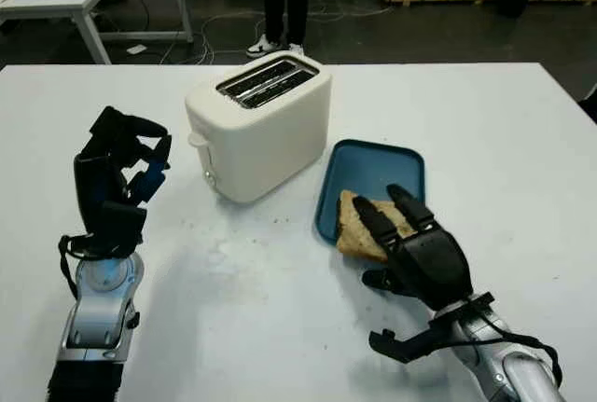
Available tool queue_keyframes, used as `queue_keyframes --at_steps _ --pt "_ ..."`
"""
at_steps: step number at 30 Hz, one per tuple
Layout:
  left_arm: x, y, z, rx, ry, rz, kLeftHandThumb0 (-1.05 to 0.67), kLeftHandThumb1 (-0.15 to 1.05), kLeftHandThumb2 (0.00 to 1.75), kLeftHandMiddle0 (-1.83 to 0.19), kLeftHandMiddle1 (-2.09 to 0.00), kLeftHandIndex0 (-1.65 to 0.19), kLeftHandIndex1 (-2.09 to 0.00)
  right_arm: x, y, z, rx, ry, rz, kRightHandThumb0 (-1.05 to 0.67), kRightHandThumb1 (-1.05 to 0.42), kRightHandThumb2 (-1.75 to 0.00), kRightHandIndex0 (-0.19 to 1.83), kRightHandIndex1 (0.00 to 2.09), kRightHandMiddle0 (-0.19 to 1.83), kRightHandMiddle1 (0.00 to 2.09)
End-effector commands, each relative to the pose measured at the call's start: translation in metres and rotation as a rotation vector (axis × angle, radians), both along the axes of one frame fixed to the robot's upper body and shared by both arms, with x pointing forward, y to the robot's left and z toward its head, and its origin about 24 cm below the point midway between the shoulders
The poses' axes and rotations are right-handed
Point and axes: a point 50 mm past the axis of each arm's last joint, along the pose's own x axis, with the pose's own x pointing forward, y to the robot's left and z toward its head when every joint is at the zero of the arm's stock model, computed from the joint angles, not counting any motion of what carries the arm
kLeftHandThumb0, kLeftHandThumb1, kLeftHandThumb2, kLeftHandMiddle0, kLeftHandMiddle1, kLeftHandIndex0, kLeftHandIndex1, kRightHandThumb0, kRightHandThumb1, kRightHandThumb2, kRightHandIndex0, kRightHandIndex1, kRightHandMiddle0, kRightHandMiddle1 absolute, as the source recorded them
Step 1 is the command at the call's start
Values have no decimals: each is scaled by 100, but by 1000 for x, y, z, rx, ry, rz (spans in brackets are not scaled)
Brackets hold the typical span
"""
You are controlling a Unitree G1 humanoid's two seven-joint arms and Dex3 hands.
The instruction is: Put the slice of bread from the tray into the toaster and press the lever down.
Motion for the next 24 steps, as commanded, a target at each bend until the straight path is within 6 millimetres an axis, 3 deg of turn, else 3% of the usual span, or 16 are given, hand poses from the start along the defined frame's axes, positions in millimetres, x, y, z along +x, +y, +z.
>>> queue_keyframes --at_steps 1,11,13,18,19,21,22,24 --pt "1 -1 2 -2 -12 -7 -41 92 33 -69 -175 -52 -159 -1 -2 -4 -59 6 34 -52 -92 -2 36 12 37 9" --pt "0 1 4 2 -27 8 -42 92 32 -68 -175 -52 -156 -1 4 1 -216 43 11 -56 -92 -12 67 20 61 10" --pt "-1 1 5 6 -30 7 -42 92 32 -68 -175 -52 -157 -2 5 3 -204 27 16 -53 -92 -9 81 23 74 11" --pt "-1 0 5 3 -31 2 -42 92 32 -68 -175 -52 -156 -2 8 6 -204 1 15 -51 -92 -6 95 29 87 10" --pt "-1 0 5 3 -32 1 -42 92 32 -68 -175 -52 -156 -2 9 7 -220 4 9 -51 -92 -7 89 57 92 8" --pt "-1 0 5 8 -32 1 -42 92 32 -68 -175 -52 -155 -2 10 9 -252 4 -2 -52 -92 -9 64 138 103 11" --pt "-1 0 5 10 -32 2 -43 92 32 -69 -175 -53 -155 -3 11 10 -267 6 -5 -52 -92 -13 64 159 99 38" --pt "0 0 5 13 -32 1 -43 92 32 -69 -175 -53 -155 -2 12 12 -279 3 -4 -52 -92 -19 69 171 74 106"
